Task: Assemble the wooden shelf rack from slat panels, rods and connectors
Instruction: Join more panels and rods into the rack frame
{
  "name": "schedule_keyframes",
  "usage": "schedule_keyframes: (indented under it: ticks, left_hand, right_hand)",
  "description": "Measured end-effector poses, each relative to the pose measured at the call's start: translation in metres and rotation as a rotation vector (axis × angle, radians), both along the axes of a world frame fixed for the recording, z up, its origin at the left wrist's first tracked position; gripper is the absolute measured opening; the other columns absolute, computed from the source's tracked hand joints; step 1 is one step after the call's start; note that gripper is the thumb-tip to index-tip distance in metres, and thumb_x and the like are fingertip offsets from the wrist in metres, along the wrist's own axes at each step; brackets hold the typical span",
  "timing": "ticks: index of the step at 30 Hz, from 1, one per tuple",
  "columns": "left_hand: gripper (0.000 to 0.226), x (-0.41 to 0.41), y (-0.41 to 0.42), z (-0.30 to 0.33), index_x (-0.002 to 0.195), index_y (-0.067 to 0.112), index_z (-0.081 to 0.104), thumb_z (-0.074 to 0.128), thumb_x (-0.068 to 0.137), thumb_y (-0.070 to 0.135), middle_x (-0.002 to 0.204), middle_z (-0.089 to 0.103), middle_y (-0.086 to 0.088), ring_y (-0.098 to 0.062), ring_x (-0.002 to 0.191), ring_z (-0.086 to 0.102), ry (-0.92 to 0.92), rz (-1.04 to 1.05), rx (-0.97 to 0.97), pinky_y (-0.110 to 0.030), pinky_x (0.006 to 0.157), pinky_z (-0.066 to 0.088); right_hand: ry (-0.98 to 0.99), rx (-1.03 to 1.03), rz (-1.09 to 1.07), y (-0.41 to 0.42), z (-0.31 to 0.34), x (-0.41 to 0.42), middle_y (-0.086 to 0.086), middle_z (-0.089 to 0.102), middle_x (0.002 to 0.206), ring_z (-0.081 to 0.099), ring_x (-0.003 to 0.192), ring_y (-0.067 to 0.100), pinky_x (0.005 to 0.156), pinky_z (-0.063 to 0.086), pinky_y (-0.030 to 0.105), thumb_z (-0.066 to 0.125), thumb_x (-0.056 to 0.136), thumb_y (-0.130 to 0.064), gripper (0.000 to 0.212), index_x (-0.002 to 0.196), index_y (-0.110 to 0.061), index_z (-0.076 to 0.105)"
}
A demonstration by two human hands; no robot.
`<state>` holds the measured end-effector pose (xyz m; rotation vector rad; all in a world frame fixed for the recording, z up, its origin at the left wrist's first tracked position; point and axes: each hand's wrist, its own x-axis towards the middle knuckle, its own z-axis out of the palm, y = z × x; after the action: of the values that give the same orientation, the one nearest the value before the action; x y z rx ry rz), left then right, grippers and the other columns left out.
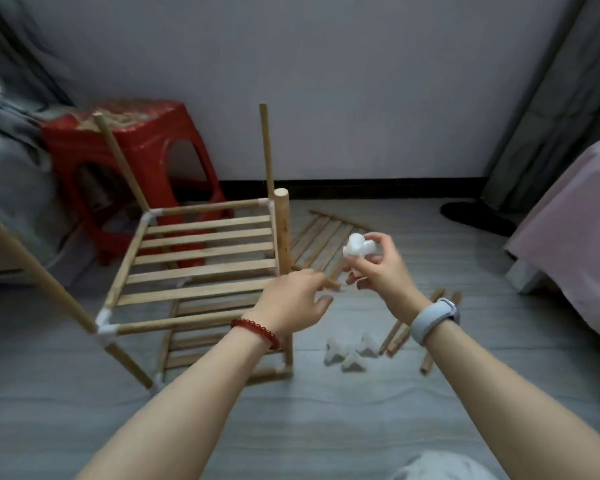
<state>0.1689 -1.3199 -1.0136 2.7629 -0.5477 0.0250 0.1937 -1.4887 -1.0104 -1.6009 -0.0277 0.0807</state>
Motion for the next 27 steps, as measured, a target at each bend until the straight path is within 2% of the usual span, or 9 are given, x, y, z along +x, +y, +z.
schedule_keyframes:
  ticks: [6,8,11,13,18,20,22,25,27]
  left_hand:
    - [0.015,-0.015,0.044,0.06,0.081,0.025,0.059,0.061,0.088,0.038,0.071,0.058,0.013,-0.006,0.068,0.057,-0.273,0.242,-0.42,-0.025,0.059,0.046]
    - [0.012,-0.014,0.053,0.065,0.088,0.024,0.057,0.063,0.087,0.034,0.079,0.058,0.009,-0.008,0.071,0.056,-0.334,0.309,-0.512,-0.024,0.06,0.045]
    - [0.035,-0.012,0.055,0.066,0.124,0.017,0.054,0.061,0.091,0.025,0.116,0.06,0.002,-0.013,0.105,0.057,-0.279,0.282,-0.595,-0.033,0.089,0.049]
    - [0.043,-0.012,0.054,0.07,0.136,0.017,0.048,0.056,0.094,0.02,0.123,0.06,0.001,-0.013,0.115,0.055,-0.194,0.222,-0.672,-0.034,0.099,0.045]
    - [0.038,-0.005,0.052,0.072,0.134,0.025,0.051,0.052,0.097,0.021,0.105,0.062,0.01,-0.004,0.101,0.057,-0.102,0.193,-0.795,-0.011,0.081,0.046]
    - [0.033,-0.001,0.053,0.072,0.129,0.024,0.057,0.054,0.096,0.022,0.099,0.064,0.009,-0.005,0.099,0.06,-0.1,0.219,-0.847,-0.013,0.08,0.048]
    - [0.03,0.004,0.055,0.072,0.125,0.021,0.06,0.055,0.095,0.022,0.097,0.067,0.008,-0.007,0.097,0.063,-0.093,0.225,-0.865,-0.018,0.083,0.051]
    - [0.029,0.007,0.054,0.07,0.126,0.022,0.058,0.05,0.097,0.022,0.101,0.068,0.005,-0.005,0.096,0.062,-0.053,0.175,-0.852,-0.007,0.074,0.048]
    - [0.026,0.009,0.054,0.07,0.123,0.024,0.057,0.049,0.098,0.022,0.098,0.068,0.005,-0.001,0.092,0.062,-0.04,0.16,-0.86,-0.005,0.068,0.046]
  right_hand:
    - [-0.162,0.301,-0.167,0.058,0.079,-0.007,0.018,0.061,0.106,0.059,0.076,0.015,0.05,0.043,0.016,0.066,0.087,-0.017,0.025,0.097,-0.02,0.043]
    - [-0.199,0.324,-0.16,0.074,0.084,-0.007,0.017,0.061,0.101,0.056,0.072,0.014,0.049,0.043,0.016,0.066,0.087,-0.018,0.021,0.097,-0.021,0.048]
    - [-0.262,0.402,-0.169,0.089,0.087,-0.008,0.004,0.061,0.078,0.052,0.056,0.007,0.05,0.044,0.018,0.064,0.089,-0.014,0.015,0.097,-0.024,0.057]
    - [-0.292,0.448,-0.224,0.095,0.09,-0.008,-0.003,0.06,0.069,0.052,0.051,0.004,0.052,0.045,0.018,0.062,0.09,-0.012,0.015,0.096,-0.025,0.06]
    - [-0.501,0.066,-0.193,0.098,0.098,-0.005,-0.001,0.065,0.084,0.063,0.073,0.016,0.075,0.056,0.038,0.063,0.089,-0.01,0.023,0.1,-0.03,0.063]
    - [-0.568,-0.097,-0.139,0.095,0.102,-0.005,0.0,0.066,0.091,0.065,0.082,0.023,0.079,0.056,0.044,0.06,0.09,-0.009,0.026,0.107,-0.028,0.062]
    - [-0.606,-0.231,-0.096,0.089,0.104,-0.004,0.001,0.065,0.091,0.065,0.08,0.022,0.076,0.056,0.039,0.056,0.092,-0.008,0.031,0.118,-0.024,0.059]
    - [-0.652,-0.409,-0.026,0.08,0.108,-0.006,0.001,0.062,0.087,0.057,0.065,0.004,0.064,0.051,0.018,0.053,0.094,-0.008,0.038,0.128,-0.024,0.055]
    - [-0.699,-0.512,0.005,0.081,0.111,-0.007,0.002,0.065,0.094,0.054,0.065,0.001,0.067,0.048,0.015,0.053,0.094,-0.01,0.039,0.129,-0.026,0.055]
